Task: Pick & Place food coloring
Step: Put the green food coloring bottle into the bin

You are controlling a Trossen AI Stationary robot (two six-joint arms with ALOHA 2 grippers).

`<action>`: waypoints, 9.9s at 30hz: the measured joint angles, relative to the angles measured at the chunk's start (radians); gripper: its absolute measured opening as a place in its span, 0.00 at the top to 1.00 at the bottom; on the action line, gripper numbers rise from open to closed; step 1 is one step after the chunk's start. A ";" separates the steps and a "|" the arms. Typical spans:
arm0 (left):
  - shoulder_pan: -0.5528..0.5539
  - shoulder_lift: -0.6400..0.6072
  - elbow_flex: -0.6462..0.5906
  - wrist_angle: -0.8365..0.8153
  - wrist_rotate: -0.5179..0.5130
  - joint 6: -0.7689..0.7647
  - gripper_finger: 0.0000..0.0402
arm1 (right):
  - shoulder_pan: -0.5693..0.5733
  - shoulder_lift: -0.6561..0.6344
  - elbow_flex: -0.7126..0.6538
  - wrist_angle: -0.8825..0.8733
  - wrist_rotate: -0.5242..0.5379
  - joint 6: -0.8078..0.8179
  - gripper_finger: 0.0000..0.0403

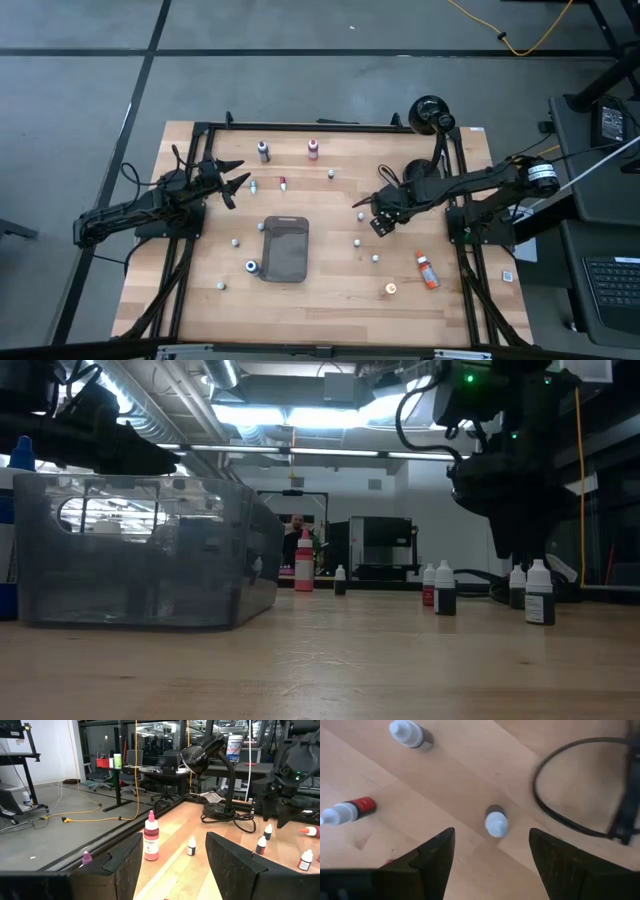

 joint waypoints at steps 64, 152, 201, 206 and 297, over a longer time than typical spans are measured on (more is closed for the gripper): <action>0.000 0.000 0.000 0.000 0.000 0.000 0.47 | 0.521 -0.134 -0.443 0.435 0.636 0.300 0.36; 0.000 0.000 0.000 0.000 0.000 0.000 0.47 | 0.552 0.127 -0.540 0.759 0.837 0.124 0.46; 0.000 0.000 0.000 0.000 0.001 0.000 0.47 | 0.453 -0.345 -0.321 0.434 0.789 -0.360 0.87; 0.000 0.000 0.000 0.000 0.000 0.000 0.47 | 0.385 -0.372 -0.202 0.437 0.646 -0.547 0.87; -0.096 0.656 0.856 -0.497 0.542 -0.008 0.47 | 0.078 0.491 0.929 0.378 0.157 -0.642 0.87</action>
